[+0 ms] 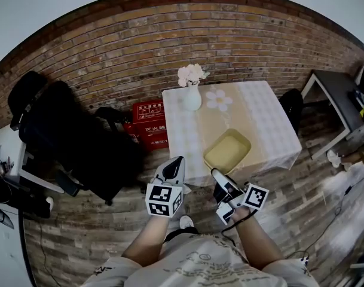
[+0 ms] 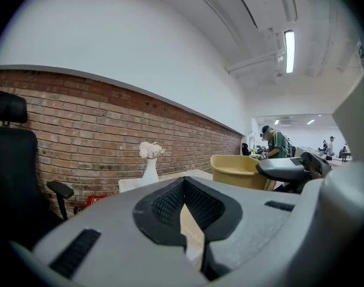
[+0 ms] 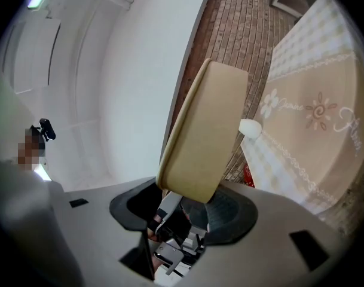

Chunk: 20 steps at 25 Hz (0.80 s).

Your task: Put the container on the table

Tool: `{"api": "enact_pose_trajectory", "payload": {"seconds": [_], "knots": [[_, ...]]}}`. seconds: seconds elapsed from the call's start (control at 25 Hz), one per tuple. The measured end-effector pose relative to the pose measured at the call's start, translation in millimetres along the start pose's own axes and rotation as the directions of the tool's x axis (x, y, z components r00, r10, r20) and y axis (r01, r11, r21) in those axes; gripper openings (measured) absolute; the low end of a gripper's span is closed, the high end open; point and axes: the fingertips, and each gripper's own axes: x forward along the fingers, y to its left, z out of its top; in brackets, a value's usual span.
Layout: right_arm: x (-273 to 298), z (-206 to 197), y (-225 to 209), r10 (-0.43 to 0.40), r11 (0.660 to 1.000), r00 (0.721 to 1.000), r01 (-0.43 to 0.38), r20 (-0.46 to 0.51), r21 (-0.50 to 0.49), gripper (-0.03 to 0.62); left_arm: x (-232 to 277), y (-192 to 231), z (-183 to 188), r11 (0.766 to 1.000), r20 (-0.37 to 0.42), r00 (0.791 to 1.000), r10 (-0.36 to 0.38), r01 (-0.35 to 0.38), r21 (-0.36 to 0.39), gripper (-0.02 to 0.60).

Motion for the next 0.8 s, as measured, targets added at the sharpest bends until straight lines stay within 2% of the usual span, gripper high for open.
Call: {"api": "enact_pose_trajectory", "payload": {"seconds": [0.32, 0.64, 0.8], "knots": [[37.6, 51.5, -23.5, -0.041, 0.999, 0.997, 0.044, 0.067, -0.033, 0.216, 66.4, 23.2, 13.6, 0.996, -0.029, 0.996, -0.084, 0.084, 0.001, 0.000], [46.8, 80.2, -63.5, -0.068, 0.998, 0.996, 0.069, 0.061, -0.014, 0.216, 112.2, 23.3, 1.3, 0.995, -0.076, 0.992, -0.104, 0.103, -0.016, 0.000], [52.0, 96.3, -85.0, -0.056, 0.998, 0.997, 0.055, 0.055, 0.012, 0.216, 133.0, 25.0, 2.8, 0.995, -0.094, 0.990, -0.104, 0.103, -0.012, 0.000]]}}
